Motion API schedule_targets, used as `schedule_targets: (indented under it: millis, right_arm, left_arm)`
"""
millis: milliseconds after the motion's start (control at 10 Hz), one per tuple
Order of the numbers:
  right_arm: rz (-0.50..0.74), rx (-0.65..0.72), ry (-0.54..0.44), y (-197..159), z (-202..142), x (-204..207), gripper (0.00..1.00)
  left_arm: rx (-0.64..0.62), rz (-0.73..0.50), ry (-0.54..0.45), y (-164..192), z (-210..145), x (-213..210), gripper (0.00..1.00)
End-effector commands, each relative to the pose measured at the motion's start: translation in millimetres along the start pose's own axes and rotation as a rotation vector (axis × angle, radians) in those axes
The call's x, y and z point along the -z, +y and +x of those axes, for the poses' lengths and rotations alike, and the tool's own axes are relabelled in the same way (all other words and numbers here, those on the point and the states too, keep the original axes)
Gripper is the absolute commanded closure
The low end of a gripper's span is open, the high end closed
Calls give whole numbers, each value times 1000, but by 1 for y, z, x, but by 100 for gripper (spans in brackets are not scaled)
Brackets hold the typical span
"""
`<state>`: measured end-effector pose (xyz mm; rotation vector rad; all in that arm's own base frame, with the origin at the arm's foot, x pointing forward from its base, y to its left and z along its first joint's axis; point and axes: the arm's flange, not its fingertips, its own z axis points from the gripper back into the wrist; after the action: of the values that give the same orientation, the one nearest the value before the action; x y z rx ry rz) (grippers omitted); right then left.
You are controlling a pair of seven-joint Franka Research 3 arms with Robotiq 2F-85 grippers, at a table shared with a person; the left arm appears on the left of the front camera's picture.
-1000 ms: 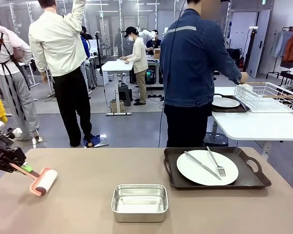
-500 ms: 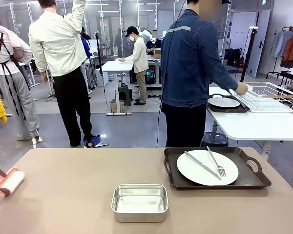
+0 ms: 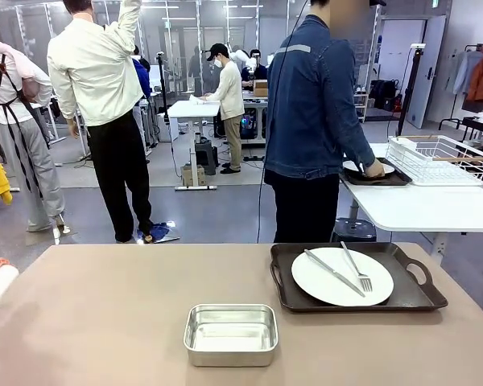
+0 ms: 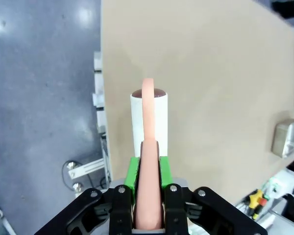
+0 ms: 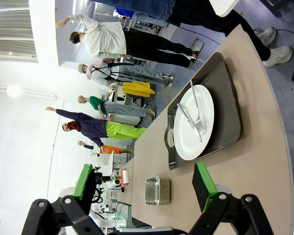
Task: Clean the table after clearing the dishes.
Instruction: When the left (or right) Handle tray is removed, use the left hand (or right hand) to clean the left (or right) side of the table with the Lint Roller, then place the Lint Roller back on top of the Airtight Container.
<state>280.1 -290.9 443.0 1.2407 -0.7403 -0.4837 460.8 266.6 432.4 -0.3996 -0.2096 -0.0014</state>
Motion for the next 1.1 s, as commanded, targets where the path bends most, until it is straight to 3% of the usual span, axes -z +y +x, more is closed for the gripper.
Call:
schedule_targets:
  millis: [0,100,200,1000]
  right_arm:
    - [11,-14,1,3,-1,-2,0]
    - [11,-14,1,3,-1,-2,0]
    - [11,-14,1,3,-1,-2,0]
    - [11,-14,1,3,-1,-2,0]
  left_arm:
    - [41,6,-89,-47,-33,-28,79]
    - [43,6,-120,-60,-44,-36,79]
    - [27,-2,-39,-22,-9,-20,79]
    - [27,-2,-39,-22,-9,-20,79]
